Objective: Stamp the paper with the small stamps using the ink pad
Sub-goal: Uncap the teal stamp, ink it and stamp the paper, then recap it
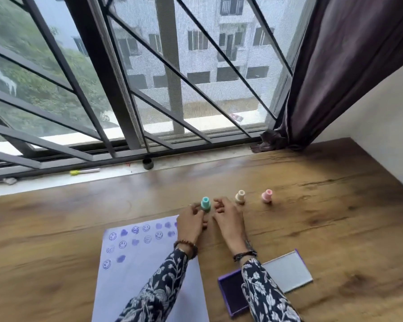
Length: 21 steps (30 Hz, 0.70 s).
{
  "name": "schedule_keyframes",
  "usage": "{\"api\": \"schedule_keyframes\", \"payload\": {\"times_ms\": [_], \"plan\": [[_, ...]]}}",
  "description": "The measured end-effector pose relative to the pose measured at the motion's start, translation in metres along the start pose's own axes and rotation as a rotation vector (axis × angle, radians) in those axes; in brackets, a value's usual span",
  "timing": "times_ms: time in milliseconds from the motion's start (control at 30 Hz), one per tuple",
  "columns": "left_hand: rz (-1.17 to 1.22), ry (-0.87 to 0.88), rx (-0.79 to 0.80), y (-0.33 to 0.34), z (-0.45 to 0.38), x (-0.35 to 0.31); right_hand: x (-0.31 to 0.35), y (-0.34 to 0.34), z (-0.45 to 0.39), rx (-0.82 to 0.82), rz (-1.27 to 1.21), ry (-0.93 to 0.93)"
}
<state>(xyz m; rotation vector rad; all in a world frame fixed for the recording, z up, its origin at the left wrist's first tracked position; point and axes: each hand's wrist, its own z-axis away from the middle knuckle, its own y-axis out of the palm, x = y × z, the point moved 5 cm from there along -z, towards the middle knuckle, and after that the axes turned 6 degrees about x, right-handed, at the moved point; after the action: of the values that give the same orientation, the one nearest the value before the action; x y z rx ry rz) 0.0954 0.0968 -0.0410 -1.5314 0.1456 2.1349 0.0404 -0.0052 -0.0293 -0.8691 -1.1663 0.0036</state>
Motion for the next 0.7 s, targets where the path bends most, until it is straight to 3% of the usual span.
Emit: {"api": "schedule_keyframes", "payload": {"times_ms": [233,367,467,600,700], "plan": [[0.147,0.023,0.037,-0.004,0.013,0.005,0.004,-0.005,0.013,0.055,-0.002,-0.075],[0.264,0.109,0.167,-0.008,0.04,0.008,0.0,-0.016,0.052,0.082,-0.131,-0.109],[0.342,0.074,0.303,-0.007,0.06,0.014,0.0,-0.023,0.082,0.115,-0.268,-0.119],[0.341,0.053,0.425,-0.003,0.083,0.013,-0.005,-0.033,0.108,0.064,-0.27,-0.126],[0.333,0.096,0.411,-0.001,0.096,0.007,-0.006,-0.033,0.125,-0.001,-0.259,-0.067]]}}
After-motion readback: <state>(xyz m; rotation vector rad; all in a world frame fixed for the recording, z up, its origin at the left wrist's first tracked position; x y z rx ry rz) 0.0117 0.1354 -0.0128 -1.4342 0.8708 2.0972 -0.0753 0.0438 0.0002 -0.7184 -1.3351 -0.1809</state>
